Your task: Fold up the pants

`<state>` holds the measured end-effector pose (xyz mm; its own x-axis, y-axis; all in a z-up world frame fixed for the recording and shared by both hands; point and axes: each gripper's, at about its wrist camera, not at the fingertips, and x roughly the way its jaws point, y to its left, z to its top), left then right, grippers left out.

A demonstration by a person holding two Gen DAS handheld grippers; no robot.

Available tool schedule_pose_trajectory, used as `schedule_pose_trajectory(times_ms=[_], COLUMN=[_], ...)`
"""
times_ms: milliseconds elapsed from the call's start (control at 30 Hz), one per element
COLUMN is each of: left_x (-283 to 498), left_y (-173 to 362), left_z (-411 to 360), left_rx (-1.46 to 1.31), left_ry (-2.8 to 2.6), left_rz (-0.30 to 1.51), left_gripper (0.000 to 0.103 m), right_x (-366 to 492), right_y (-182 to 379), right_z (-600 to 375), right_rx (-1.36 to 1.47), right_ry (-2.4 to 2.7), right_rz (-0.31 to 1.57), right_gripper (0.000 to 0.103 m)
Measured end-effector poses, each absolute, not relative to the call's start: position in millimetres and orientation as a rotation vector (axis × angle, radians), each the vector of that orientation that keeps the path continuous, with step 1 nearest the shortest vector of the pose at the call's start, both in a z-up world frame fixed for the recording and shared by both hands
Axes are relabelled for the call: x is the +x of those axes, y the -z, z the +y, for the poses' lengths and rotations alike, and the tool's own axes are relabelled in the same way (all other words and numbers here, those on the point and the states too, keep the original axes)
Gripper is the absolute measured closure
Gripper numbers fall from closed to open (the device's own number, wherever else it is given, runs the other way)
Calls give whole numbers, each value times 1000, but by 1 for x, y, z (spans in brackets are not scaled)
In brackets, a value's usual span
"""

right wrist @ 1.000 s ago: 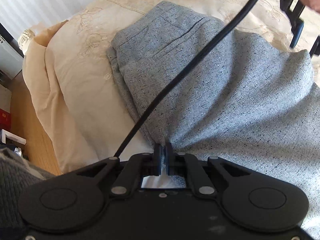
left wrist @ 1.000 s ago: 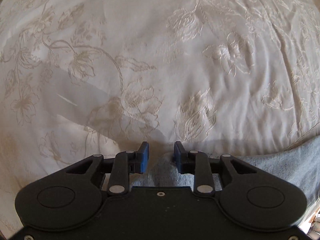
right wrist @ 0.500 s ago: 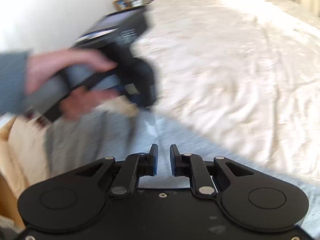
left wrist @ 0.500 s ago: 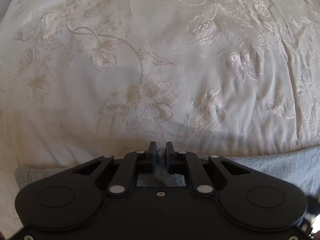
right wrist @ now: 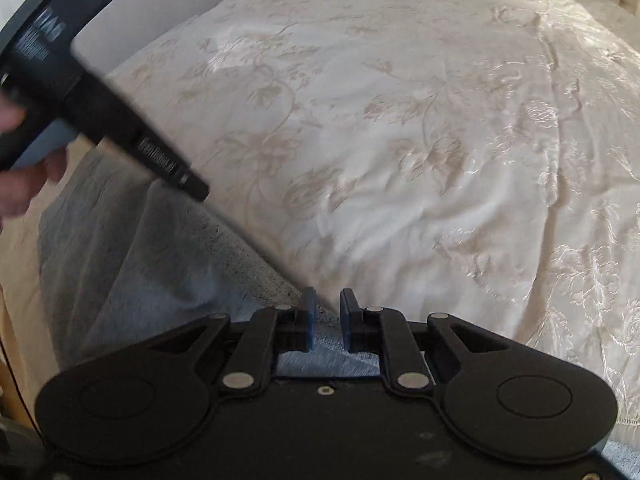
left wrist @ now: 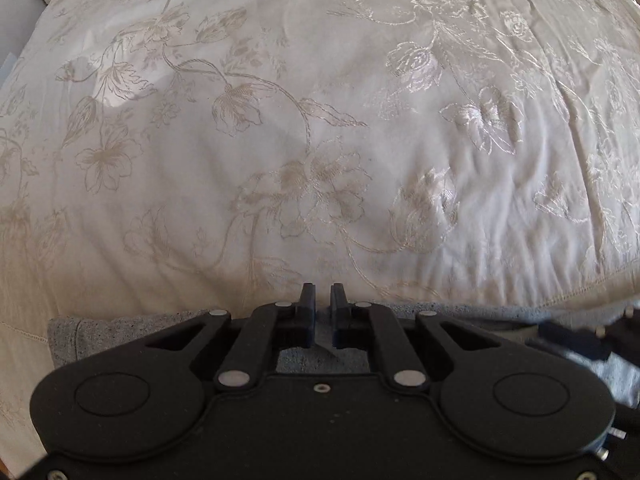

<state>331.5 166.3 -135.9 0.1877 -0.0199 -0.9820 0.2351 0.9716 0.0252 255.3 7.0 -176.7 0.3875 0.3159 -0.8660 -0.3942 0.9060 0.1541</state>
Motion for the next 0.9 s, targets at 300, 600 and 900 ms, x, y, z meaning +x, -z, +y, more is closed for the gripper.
schedule_pose_trajectory(times_ms=[300,600,900], left_x=[352,364,379], left_y=[139,130,134], left_z=[180,167,129], left_rx=[231,191,254], left_ry=[109,188,340], left_rz=[1362,1389,1427], left_gripper=[101,90,72], right_x=[251,288,270], right_y=[197,202,203], right_z=[20,26,45], right_rx=[-46,-61,-177], right_ry=[-454,-523,-658], right_rz=[1154,1162,1202], right_gripper=[87,86,97])
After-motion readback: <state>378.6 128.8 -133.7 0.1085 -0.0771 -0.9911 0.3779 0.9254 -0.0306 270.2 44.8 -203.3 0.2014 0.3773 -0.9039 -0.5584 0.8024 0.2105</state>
